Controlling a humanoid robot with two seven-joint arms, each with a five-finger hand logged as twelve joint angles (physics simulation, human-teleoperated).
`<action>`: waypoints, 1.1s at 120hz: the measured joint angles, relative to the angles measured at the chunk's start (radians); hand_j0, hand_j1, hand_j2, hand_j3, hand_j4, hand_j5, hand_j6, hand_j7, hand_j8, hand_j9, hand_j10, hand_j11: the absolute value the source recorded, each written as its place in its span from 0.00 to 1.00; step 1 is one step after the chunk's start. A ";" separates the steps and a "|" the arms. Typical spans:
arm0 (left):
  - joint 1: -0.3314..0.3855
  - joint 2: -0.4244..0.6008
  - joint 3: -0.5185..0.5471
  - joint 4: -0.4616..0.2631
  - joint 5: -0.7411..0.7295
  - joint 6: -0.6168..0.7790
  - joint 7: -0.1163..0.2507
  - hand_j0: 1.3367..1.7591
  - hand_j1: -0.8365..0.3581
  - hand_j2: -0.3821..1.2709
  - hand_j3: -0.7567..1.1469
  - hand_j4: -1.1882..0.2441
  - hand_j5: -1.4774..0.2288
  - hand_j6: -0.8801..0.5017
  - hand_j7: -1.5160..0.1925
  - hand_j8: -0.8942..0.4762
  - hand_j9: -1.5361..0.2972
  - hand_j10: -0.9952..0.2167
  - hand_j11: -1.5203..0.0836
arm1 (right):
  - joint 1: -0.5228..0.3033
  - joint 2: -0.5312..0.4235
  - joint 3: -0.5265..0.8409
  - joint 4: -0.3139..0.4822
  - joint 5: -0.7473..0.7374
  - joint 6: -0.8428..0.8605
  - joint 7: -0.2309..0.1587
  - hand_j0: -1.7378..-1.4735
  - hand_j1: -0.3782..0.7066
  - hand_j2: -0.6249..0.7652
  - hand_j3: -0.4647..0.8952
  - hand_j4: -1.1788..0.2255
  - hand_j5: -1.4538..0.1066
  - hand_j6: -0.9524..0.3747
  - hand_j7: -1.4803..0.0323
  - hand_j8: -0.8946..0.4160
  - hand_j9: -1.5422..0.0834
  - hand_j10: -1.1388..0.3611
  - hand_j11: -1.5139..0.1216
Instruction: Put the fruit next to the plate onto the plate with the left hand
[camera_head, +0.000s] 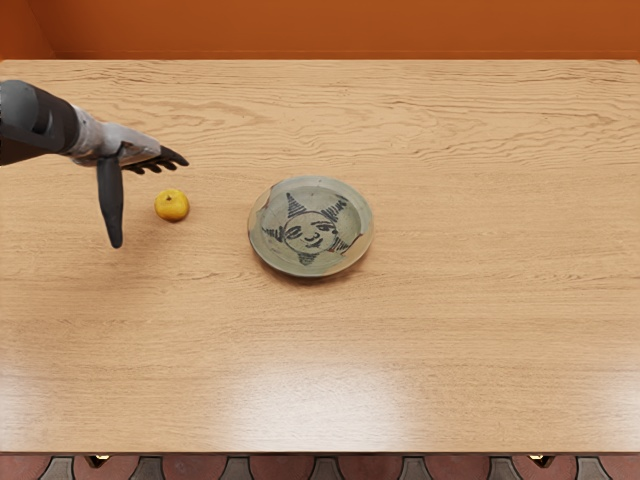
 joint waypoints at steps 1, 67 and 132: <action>-0.003 -0.001 0.005 -0.003 0.001 0.010 0.000 0.76 0.99 0.23 0.40 0.83 0.87 0.63 0.89 0.65 0.84 0.82 0.95 | 0.000 0.000 0.000 0.000 0.000 0.000 0.000 0.30 0.06 0.45 0.34 0.82 0.91 0.70 0.95 0.66 0.93 0.74 0.90; -0.115 -0.194 0.403 -0.094 -0.132 0.571 0.015 0.76 0.99 0.23 0.40 0.83 0.87 0.63 0.89 0.65 0.84 0.82 0.95 | 0.000 0.000 0.000 0.000 0.000 0.000 0.000 0.30 0.06 0.45 0.34 0.82 0.91 0.70 0.95 0.66 0.93 0.74 0.90; -0.013 -0.378 0.511 0.053 -0.100 0.775 0.048 0.76 0.99 0.23 0.40 0.82 0.86 0.63 0.88 0.65 0.83 0.82 0.94 | 0.000 0.000 0.000 0.000 0.000 0.000 0.000 0.30 0.06 0.45 0.34 0.82 0.91 0.70 0.95 0.66 0.93 0.74 0.90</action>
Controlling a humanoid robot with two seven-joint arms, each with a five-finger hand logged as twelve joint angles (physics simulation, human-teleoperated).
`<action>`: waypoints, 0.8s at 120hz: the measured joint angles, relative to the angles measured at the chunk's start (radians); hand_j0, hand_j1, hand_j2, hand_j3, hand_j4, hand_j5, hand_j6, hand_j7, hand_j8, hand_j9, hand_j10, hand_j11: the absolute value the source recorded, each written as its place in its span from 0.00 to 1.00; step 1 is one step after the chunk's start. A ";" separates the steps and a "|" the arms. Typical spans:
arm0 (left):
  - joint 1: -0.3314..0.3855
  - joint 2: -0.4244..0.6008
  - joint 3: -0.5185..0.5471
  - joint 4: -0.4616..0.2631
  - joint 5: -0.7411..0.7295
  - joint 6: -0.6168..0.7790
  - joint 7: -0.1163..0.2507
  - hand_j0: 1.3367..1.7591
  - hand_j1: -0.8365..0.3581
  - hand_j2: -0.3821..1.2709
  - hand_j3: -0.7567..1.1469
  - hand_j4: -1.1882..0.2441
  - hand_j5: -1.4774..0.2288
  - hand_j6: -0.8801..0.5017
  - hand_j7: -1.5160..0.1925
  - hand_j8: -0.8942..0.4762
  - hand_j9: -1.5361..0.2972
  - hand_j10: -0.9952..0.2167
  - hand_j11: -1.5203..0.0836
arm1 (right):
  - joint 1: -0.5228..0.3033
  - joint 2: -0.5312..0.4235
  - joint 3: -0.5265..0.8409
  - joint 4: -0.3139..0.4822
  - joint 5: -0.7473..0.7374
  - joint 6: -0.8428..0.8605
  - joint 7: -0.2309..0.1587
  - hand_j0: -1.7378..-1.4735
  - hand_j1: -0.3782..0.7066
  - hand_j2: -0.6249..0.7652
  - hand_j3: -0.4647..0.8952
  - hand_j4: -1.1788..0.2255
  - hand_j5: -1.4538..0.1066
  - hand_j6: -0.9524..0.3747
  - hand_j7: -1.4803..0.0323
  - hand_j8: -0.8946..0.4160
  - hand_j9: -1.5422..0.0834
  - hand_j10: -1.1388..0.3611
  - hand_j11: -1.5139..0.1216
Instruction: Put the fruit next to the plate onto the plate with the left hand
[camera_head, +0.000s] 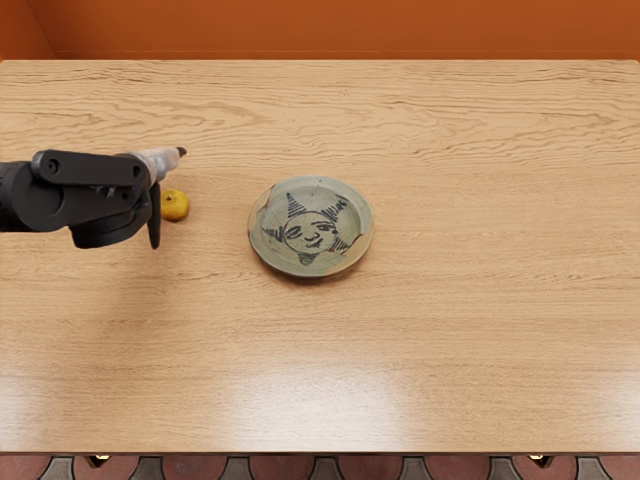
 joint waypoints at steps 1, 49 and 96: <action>0.001 -0.002 0.000 0.005 0.003 0.001 0.000 0.76 0.98 0.23 0.40 0.82 0.86 0.63 0.88 0.65 0.83 0.81 0.94 | 0.000 0.000 0.000 0.000 0.000 0.000 0.000 0.30 0.06 0.45 0.34 0.82 0.91 0.70 0.95 0.66 0.93 0.74 0.90; 0.062 -0.048 0.001 0.121 0.045 -0.009 -0.014 0.76 0.84 0.25 0.40 0.72 0.75 0.53 0.77 0.54 0.73 0.70 0.83 | 0.000 0.000 0.000 0.000 0.000 0.000 0.000 0.30 0.06 0.45 0.34 0.82 0.91 0.70 0.95 0.66 0.93 0.74 0.90; 0.088 -0.074 0.000 0.152 0.048 -0.011 -0.075 0.76 0.77 0.26 0.40 0.67 0.70 0.47 0.72 0.49 0.68 0.64 0.77 | -0.001 0.000 0.000 0.000 0.000 0.000 0.000 0.30 0.06 0.45 0.34 0.82 0.91 0.70 0.95 0.66 0.93 0.74 0.90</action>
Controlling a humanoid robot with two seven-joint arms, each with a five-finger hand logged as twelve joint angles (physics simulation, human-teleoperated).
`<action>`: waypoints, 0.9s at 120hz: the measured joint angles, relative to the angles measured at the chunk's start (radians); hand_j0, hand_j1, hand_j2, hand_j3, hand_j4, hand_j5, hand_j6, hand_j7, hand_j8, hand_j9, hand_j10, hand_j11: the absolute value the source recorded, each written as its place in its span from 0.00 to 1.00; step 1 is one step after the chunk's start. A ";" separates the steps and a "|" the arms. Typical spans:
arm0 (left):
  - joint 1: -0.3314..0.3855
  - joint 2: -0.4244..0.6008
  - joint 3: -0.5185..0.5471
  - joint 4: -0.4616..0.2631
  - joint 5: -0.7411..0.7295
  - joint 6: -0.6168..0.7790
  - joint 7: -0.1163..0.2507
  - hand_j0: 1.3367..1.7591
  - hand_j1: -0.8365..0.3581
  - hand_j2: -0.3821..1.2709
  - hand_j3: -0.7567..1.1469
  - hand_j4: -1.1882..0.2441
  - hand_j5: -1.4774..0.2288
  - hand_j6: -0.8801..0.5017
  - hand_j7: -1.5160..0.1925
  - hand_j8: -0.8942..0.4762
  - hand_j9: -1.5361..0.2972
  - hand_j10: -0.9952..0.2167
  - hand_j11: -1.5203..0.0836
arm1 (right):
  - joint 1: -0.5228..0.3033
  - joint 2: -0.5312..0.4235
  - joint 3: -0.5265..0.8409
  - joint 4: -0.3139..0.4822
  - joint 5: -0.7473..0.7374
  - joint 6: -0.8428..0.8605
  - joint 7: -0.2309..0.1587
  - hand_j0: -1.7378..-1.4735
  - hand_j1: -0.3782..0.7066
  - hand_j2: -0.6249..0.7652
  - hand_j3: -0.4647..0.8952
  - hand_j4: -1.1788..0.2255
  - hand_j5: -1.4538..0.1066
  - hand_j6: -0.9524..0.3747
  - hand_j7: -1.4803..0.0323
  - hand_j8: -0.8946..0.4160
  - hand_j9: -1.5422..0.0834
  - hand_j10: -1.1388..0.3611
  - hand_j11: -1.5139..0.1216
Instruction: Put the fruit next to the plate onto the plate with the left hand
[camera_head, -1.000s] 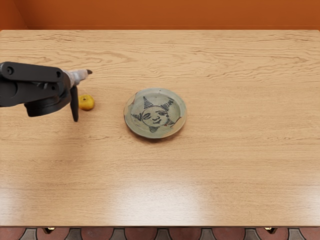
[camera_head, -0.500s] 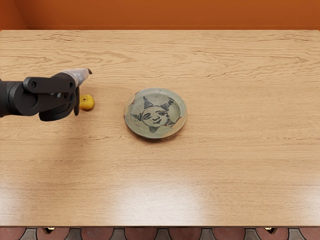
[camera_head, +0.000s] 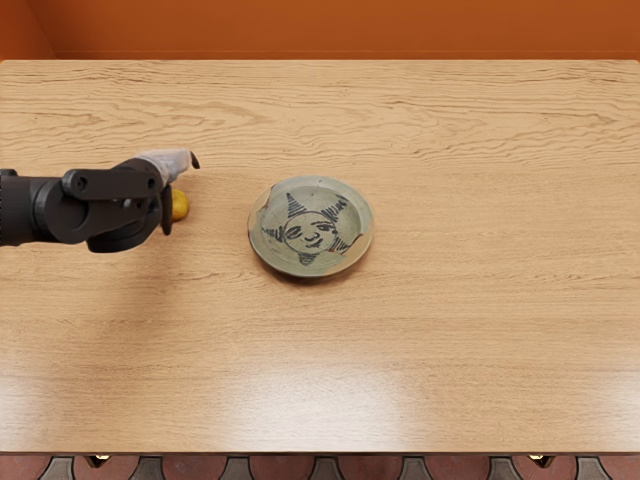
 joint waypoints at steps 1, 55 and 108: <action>0.000 -0.002 0.000 0.000 0.000 0.000 -0.001 0.76 0.77 0.26 0.40 0.67 0.69 0.47 0.72 0.49 0.68 0.63 0.76 | 0.000 0.000 0.000 0.000 0.000 0.000 0.000 0.30 0.06 0.45 0.34 0.82 0.91 0.70 0.95 0.66 0.93 0.74 0.90; 0.014 -0.005 0.007 0.000 0.004 -0.001 -0.017 0.76 0.66 0.27 0.40 0.60 0.62 0.40 0.64 0.41 0.60 0.55 0.68 | 0.000 0.000 0.000 0.000 0.000 0.000 0.000 0.30 0.06 0.45 0.34 0.82 0.91 0.70 0.95 0.66 0.93 0.74 0.90; 0.014 0.016 0.019 -0.001 0.005 -0.010 -0.017 0.76 0.60 0.28 0.40 0.56 0.57 0.36 0.59 0.37 0.56 0.50 0.63 | 0.000 0.000 0.000 0.000 0.000 0.000 0.000 0.30 0.06 0.45 0.34 0.82 0.91 0.70 0.95 0.66 0.93 0.74 0.90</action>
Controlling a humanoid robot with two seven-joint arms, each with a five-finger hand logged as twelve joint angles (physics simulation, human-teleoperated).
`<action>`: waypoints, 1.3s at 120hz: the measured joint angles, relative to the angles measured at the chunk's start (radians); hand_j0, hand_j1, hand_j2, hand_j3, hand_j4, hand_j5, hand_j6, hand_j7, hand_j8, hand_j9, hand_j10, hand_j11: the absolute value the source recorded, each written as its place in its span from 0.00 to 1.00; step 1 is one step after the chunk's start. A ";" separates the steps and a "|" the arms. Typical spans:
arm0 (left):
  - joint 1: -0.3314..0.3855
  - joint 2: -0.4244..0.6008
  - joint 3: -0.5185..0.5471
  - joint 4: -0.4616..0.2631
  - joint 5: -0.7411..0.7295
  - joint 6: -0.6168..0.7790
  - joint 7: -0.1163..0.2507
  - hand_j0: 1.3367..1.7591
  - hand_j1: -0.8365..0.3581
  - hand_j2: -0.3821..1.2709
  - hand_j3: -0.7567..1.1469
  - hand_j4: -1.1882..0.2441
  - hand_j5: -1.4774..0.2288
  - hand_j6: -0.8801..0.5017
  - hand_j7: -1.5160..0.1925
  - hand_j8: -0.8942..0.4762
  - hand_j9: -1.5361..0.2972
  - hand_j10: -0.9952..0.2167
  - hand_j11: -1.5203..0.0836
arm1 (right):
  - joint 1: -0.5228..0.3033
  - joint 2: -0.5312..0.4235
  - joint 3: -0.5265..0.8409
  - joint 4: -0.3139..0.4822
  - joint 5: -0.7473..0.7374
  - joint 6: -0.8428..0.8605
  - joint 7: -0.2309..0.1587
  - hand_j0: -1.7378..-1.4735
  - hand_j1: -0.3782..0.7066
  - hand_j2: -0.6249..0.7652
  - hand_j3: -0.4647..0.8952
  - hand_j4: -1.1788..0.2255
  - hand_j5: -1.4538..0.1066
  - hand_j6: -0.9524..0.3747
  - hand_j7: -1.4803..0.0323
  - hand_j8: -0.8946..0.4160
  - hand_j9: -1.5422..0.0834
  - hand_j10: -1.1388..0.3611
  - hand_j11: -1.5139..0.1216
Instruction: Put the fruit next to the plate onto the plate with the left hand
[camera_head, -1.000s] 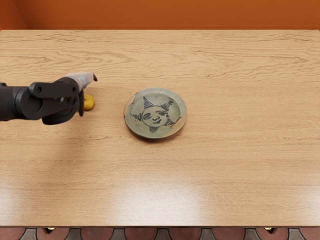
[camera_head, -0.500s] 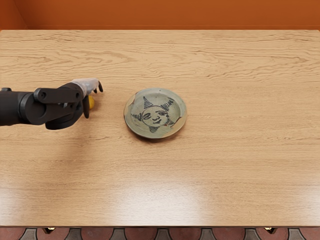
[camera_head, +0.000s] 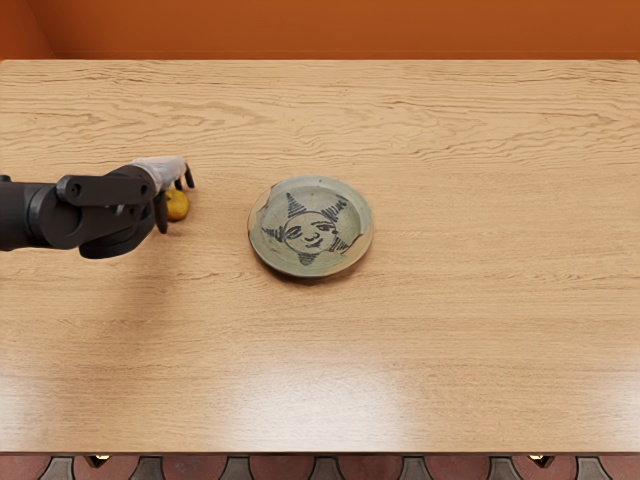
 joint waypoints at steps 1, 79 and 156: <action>0.000 0.000 0.000 0.000 0.000 -0.001 0.000 0.76 0.60 0.28 0.40 0.56 0.57 0.35 0.59 0.37 0.56 0.50 0.63 | 0.000 0.000 0.000 0.000 0.000 0.000 0.000 0.30 0.06 0.45 0.34 0.82 0.91 0.70 0.95 0.66 0.93 0.74 0.90; 0.014 -0.001 0.000 0.023 -0.001 -0.006 -0.018 0.76 0.51 0.29 0.40 0.49 0.49 0.29 0.51 0.30 0.49 0.42 0.55 | 0.000 0.000 0.000 0.000 0.000 0.000 0.000 0.30 0.06 0.45 0.34 0.82 0.91 0.70 0.95 0.66 0.93 0.74 0.90; 0.016 -0.003 0.001 0.024 0.002 -0.014 -0.018 0.76 0.44 0.29 0.49 0.47 0.41 0.38 0.38 0.29 0.41 0.33 0.46 | 0.000 0.000 0.000 0.000 0.000 0.000 0.000 0.30 0.06 0.45 0.34 0.82 0.91 0.70 0.95 0.66 0.93 0.74 0.90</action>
